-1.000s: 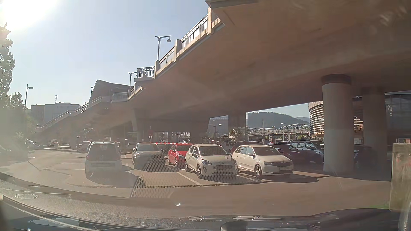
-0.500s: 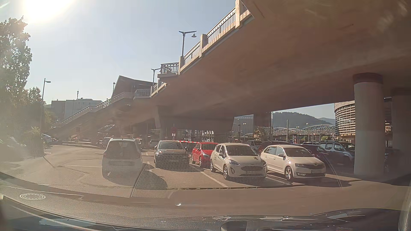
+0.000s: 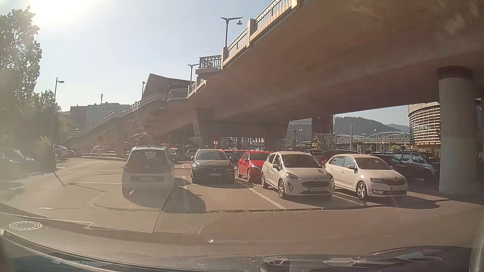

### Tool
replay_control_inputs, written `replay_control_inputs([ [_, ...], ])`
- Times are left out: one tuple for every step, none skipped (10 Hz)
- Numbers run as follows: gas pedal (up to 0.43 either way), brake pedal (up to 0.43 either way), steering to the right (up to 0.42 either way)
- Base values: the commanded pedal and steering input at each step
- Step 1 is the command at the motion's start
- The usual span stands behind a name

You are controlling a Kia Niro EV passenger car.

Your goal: Follow the waypoints while adhering to traffic rules and regulations

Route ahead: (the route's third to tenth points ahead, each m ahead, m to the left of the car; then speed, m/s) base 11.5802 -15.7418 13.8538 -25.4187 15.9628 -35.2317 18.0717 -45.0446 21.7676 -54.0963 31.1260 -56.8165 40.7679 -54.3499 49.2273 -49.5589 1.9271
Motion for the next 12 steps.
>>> replay_control_inputs([
  [0.000,0.000,0.048],
  [0.000,0.000,0.089],
  [0.000,0.000,0.131],
  [0.000,0.000,0.169],
  [0.000,0.000,0.201],
  [0.000,0.000,0.248],
  [0.000,0.000,0.308],
  [0.000,0.000,0.356],
  [0.000,0.000,0.423],
  [0.000,0.000,0.489],
  [0.000,0.000,0.531],
  [0.000,0.000,0.588],
])
